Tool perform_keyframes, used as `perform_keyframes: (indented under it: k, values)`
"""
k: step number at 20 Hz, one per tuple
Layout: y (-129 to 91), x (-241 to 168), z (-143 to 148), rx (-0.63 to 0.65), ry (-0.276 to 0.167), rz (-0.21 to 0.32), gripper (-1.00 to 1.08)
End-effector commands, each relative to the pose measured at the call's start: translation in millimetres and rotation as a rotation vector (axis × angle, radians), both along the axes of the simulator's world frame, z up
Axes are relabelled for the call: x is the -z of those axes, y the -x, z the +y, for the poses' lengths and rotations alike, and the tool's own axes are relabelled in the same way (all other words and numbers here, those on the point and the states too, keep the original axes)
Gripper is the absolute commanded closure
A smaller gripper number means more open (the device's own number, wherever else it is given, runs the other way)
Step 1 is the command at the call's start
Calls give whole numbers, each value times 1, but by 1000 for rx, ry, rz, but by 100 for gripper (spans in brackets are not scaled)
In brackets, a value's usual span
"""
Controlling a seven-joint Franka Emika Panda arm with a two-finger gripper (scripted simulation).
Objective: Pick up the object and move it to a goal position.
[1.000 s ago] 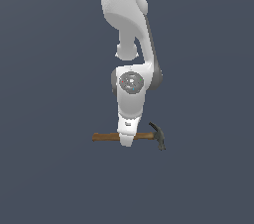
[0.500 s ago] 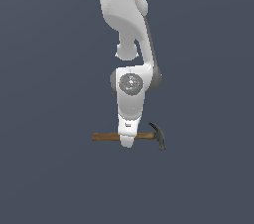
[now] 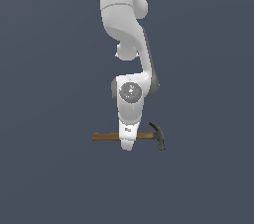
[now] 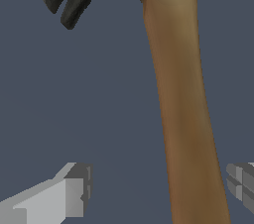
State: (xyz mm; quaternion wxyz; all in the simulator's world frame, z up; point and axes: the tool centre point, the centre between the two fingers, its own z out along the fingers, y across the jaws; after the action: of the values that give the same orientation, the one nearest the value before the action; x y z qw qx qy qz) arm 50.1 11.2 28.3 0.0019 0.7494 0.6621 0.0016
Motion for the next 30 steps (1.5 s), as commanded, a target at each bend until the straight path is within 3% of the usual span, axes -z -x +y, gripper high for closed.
perform_keyframes:
  k: [1,4,5,20,25,30]
  values:
    - [2,10,0,-1,0,5,-92]
    - [1,12,0,-1,0,5,-92]
    - [1,12,0,-1,0,5,108]
    - [-6,-2,0,-6,-1,-12,108]
    - [-18,-37,-4,-16,-2,-46,108]
    - [-38,-100,-10,-35,-4,-107,108]
